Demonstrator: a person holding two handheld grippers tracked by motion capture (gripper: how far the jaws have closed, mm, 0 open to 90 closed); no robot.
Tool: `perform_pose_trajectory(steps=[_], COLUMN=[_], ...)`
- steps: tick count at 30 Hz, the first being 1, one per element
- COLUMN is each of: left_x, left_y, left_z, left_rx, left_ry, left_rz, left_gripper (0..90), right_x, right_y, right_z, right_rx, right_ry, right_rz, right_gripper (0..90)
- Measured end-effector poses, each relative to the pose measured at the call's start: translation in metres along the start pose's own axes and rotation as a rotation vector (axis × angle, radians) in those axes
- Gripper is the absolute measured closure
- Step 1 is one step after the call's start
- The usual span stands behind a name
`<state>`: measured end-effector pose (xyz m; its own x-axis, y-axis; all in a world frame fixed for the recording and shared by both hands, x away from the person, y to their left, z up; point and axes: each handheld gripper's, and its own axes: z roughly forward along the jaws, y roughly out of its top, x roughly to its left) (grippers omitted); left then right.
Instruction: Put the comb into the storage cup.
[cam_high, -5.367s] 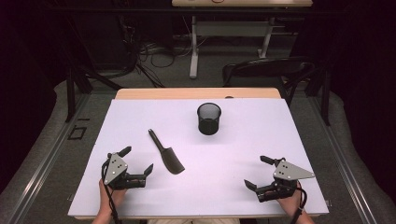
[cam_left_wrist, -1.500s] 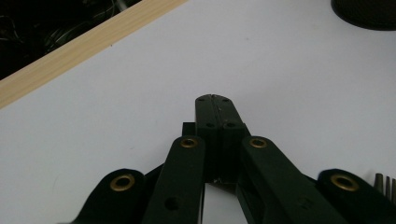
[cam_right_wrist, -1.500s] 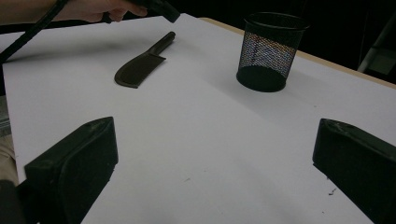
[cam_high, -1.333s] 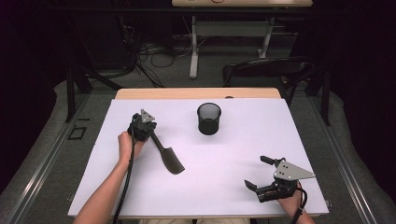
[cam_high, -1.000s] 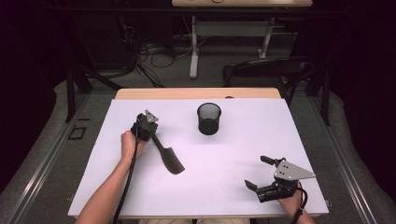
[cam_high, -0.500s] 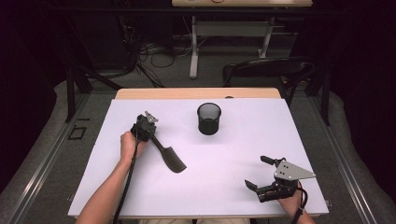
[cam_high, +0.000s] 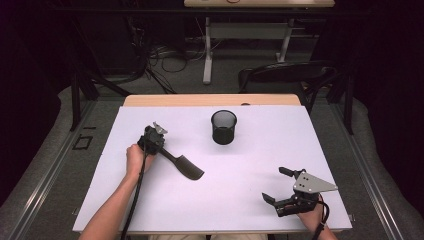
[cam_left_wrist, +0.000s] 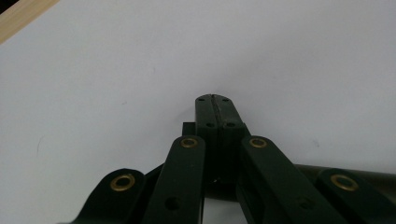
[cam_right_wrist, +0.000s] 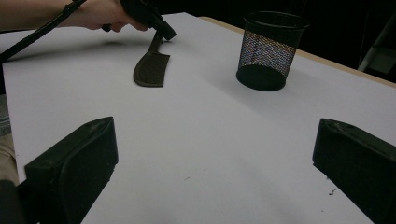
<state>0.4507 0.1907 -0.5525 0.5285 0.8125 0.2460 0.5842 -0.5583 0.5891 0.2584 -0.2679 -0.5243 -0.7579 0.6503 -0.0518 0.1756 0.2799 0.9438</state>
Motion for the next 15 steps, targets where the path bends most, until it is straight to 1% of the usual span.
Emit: perform_pose_trajectory(steps=[6,7,11,15], left_x=[0.000,0.000,0.001,-0.001], left_y=[-0.008,-0.009,-0.015,-0.018], left_z=[-0.006,-0.007,-0.010,-0.015], left_rx=[-0.002,0.000,-0.001,-0.004], left_ry=[0.003,0.004,0.000,-0.003], left_rz=[-0.014,-0.014,-0.032,-0.031], left_gripper=[90.0,90.0,90.0,90.0], right_x=[0.000,0.000,0.000,0.000], right_y=[0.000,0.000,0.000,0.000], right_z=[0.000,0.000,0.000,0.000], right_rx=[0.001,0.002,0.002,0.003], right_ry=[-0.001,0.001,0.000,0.001], right_rz=[-0.003,0.003,0.003,0.004], right_gripper=[0.0,0.0,0.0,0.0])
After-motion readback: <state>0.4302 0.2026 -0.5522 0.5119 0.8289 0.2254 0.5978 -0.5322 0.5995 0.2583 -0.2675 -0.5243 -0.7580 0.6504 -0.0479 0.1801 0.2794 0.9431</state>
